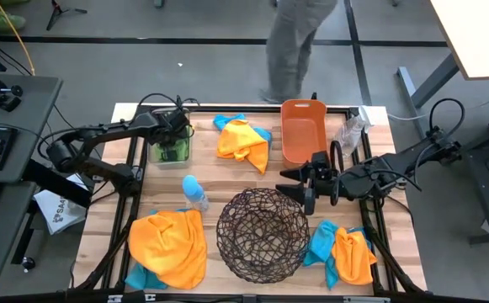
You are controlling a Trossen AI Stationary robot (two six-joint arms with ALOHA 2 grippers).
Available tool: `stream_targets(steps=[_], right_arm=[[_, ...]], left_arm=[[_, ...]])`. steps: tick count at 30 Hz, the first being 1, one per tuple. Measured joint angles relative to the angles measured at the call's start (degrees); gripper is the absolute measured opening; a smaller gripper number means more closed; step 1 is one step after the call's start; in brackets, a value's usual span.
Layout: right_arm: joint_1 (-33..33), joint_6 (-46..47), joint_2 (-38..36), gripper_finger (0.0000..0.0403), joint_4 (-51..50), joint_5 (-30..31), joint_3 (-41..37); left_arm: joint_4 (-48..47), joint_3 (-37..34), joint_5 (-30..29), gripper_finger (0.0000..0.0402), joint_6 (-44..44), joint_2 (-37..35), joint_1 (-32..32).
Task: Sort microfiber towel by color & place in baskets
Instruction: Put the green microfiber cloth into the transparent bin, then put the top orange microfiber cloth into the orange bin
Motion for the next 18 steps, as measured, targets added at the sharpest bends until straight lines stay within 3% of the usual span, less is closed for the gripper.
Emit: stream_targets(steps=[12, 18], right_arm=[[-3.1, -3.6, 0.0, 0.0277, 1.6, -0.1, 0.0], [-5.5, -7.4, 0.0, 0.0277, 6.3, 0.0, 0.0]], left_arm=[[-13.3, 12.1, 1.1, 0.014, -7.2, -2.6, 0.0], [-18.7, 18.8, 1.1, 0.0182, -15.1, -6.0, 0.0]])
